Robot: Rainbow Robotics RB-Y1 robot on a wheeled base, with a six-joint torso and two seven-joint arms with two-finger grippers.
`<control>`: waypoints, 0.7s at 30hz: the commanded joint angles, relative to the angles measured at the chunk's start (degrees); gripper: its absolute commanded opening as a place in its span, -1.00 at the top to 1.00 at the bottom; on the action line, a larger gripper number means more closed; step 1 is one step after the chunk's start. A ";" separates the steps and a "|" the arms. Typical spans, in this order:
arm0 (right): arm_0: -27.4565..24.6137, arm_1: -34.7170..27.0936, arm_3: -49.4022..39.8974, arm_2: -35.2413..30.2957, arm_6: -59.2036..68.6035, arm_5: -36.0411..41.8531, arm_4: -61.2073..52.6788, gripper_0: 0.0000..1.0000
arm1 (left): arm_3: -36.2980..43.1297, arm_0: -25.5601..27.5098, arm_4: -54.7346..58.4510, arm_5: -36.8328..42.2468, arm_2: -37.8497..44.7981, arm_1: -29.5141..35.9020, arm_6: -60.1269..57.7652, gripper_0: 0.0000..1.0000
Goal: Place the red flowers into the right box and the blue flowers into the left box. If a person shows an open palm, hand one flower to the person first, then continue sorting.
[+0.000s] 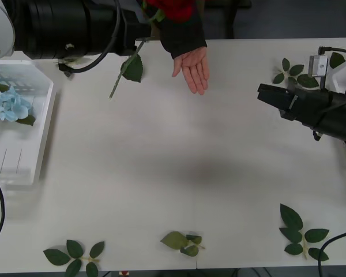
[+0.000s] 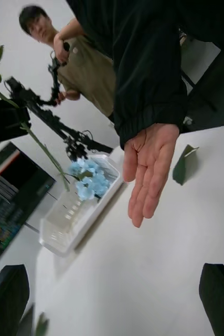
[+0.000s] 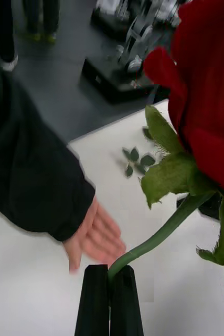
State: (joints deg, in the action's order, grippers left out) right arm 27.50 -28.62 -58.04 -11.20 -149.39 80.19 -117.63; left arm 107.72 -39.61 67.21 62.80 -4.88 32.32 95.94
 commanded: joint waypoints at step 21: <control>0.36 -0.29 1.44 21.75 -5.61 -10.23 -22.20 -0.73 | 1.53 0.23 7.76 -36.35 -23.86 -0.42 9.27 1.00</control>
State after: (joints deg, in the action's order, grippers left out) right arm 27.50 -28.63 -55.00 11.45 -155.45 70.01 -139.11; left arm 107.72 -39.58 73.90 28.60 -27.21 32.10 106.74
